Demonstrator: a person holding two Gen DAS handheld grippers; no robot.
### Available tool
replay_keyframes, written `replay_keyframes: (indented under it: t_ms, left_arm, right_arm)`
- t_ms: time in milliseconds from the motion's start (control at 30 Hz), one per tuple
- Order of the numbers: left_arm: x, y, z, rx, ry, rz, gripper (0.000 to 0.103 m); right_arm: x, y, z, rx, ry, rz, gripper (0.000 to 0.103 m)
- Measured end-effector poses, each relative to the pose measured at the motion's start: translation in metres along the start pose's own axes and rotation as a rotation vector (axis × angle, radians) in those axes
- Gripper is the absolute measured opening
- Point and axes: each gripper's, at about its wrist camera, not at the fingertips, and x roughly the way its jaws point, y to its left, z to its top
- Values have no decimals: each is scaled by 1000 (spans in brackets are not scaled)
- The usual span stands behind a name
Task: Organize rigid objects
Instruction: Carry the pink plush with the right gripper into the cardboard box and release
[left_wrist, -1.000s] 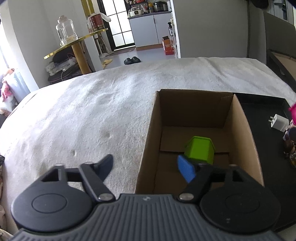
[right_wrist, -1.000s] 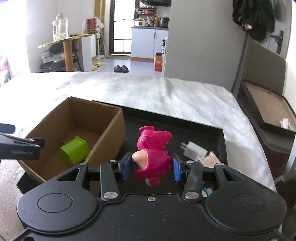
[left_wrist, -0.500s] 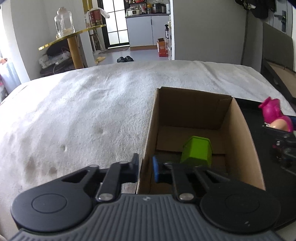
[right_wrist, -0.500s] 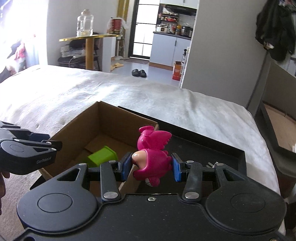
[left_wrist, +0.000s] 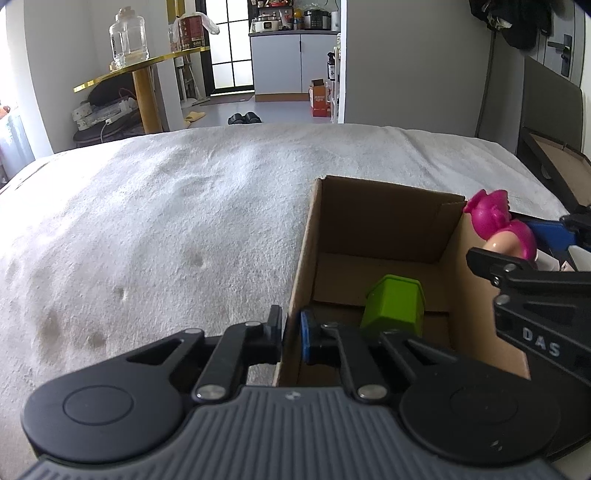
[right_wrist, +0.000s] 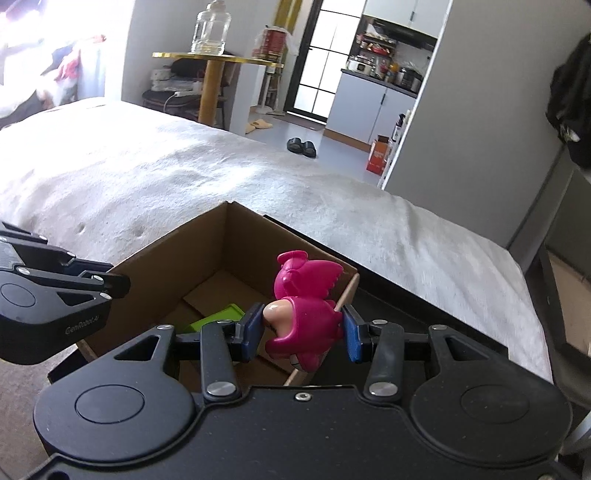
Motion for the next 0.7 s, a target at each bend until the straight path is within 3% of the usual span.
replay_keyframes:
  t_ms: [100, 167, 233, 567, 700]
  left_arm:
    - [0, 0, 0, -6, 3, 2, 9]
    - [-1, -1, 1, -3, 4, 4, 9]
    - [-1, -2, 1, -2, 7, 8, 10]
    - [-3, -11, 6, 22, 16, 48, 10]
    - [-5, -19, 9, 53, 17, 68, 16]
  right_arm:
    - [3, 6, 1, -35, -9, -25, 44]
    - [5, 10, 0, -68, -11, -45, 57]
    - [3, 11, 0, -78, -18, -66, 59]
    - [-12, -14, -14, 19, 13, -61, 64]
    - [-17, -24, -22, 63, 28, -60, 69]
